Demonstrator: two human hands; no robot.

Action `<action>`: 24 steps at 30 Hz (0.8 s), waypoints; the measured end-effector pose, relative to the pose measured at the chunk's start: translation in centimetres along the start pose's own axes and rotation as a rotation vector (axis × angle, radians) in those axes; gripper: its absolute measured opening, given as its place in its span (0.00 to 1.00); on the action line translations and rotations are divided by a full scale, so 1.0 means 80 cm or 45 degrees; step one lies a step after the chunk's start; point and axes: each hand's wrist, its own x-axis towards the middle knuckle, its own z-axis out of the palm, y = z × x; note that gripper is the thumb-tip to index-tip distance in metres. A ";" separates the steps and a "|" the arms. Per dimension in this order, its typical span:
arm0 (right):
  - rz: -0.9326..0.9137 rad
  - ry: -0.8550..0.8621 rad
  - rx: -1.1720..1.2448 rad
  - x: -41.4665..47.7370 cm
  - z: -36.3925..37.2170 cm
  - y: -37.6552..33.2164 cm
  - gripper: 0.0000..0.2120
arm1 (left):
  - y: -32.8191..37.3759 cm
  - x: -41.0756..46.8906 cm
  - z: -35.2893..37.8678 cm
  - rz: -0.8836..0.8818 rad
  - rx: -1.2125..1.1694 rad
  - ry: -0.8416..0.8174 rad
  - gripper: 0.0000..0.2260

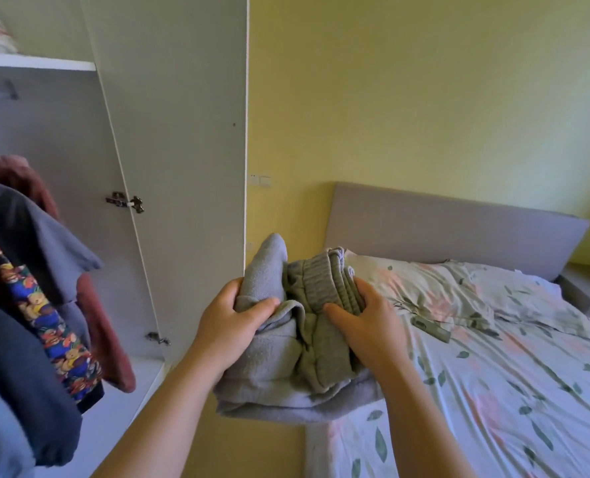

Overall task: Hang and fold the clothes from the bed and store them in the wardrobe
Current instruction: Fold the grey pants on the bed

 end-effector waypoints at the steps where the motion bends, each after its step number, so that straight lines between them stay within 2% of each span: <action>1: -0.010 -0.020 0.009 0.014 0.007 -0.002 0.19 | 0.000 0.013 -0.001 -0.001 0.008 0.022 0.08; 8: -0.154 -0.161 0.088 0.140 0.070 -0.017 0.13 | 0.005 0.109 -0.026 -0.010 0.075 0.217 0.08; 16: -0.450 -0.431 0.237 0.274 0.152 -0.096 0.18 | 0.038 0.192 -0.086 0.000 0.174 0.605 0.12; 19: -0.537 -0.517 0.272 0.305 0.182 -0.133 0.23 | 0.047 0.208 -0.111 0.023 0.197 0.730 0.16; 24: -0.717 -0.576 0.355 0.339 0.225 -0.200 0.16 | 0.065 0.236 -0.166 0.102 0.203 0.873 0.10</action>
